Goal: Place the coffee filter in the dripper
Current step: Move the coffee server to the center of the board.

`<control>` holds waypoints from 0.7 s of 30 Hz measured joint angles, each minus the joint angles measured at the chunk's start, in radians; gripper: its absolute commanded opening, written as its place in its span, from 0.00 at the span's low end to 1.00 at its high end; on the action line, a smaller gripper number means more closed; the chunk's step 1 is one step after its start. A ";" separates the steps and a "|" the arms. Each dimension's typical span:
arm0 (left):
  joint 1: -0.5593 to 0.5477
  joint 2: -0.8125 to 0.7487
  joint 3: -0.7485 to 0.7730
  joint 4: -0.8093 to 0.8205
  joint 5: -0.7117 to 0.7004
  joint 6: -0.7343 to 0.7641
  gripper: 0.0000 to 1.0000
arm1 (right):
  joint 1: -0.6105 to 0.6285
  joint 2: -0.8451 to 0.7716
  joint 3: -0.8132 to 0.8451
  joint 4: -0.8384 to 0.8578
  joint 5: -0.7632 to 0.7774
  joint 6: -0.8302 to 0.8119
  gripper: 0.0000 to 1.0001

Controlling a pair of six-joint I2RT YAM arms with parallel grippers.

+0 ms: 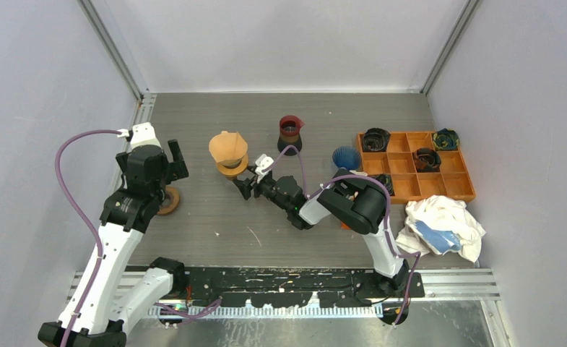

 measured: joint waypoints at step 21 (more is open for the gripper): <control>0.000 -0.012 -0.009 0.000 0.000 0.001 0.99 | -0.067 -0.456 -0.170 -0.377 0.055 -0.025 0.79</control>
